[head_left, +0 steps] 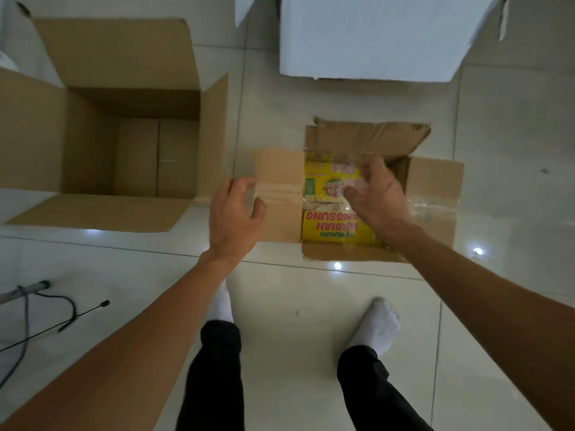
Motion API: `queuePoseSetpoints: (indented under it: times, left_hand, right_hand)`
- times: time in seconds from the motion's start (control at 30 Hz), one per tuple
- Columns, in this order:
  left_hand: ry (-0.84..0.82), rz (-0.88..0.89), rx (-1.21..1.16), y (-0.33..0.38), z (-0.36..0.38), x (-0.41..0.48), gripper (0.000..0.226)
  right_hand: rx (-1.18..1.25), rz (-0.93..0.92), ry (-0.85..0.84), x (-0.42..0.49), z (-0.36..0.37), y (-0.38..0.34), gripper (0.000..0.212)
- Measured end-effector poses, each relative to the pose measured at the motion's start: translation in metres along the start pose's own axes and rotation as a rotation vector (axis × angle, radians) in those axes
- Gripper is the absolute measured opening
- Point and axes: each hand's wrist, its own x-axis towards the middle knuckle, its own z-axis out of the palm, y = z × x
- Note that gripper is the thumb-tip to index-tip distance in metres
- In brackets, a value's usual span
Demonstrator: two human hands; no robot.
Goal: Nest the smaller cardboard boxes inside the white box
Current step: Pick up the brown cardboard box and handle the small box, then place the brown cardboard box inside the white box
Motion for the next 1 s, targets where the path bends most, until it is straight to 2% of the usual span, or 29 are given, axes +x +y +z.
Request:
queuePoseSetpoints:
  times: [0.13,0.27,0.37,0.53,0.6,0.7,0.77,0.9,1.0]
  left_hand:
    - [-0.028,0.011,-0.047,-0.023,-0.040,0.013,0.022]
    - [0.004,-0.019,-0.068,-0.063,-0.092,0.038,0.017]
    - [-0.007,-0.086,-0.030,-0.106,-0.128,0.058,0.020]
    - [0.033,-0.265,0.115,-0.189,-0.174,0.093,0.027]
    - [0.046,-0.325,0.255,-0.220,-0.185,0.106,0.036]
    - [0.005,-0.428,0.478,-0.260,-0.197,0.121,0.063]
    - [0.031,-0.455,0.526,-0.279,-0.205,0.129,0.080]
    - [0.124,-0.593,0.427,-0.310,-0.226,0.144,0.099]
    - [0.128,-0.724,0.256,-0.324,-0.240,0.150,0.107]
  right_hand:
    - [0.112,0.067,-0.154,-0.001,0.037,-0.048,0.034]
    - [0.172,0.146,-0.200,0.005,0.079,-0.097,0.036]
    - [0.192,0.180,-0.200,0.013,0.112,-0.127,0.046]
    - [0.272,0.269,-0.101,0.030,0.158,-0.164,0.069]
    - [0.282,0.286,-0.068,0.033,0.171,-0.173,0.068]
    - [0.292,0.315,-0.037,0.035,0.186,-0.186,0.062]
    - [0.264,0.309,-0.020,0.035,0.193,-0.192,0.057]
    - [0.194,0.279,-0.035,0.031,0.203,-0.201,0.039]
    - [0.195,0.269,-0.051,0.028,0.207,-0.203,0.024]
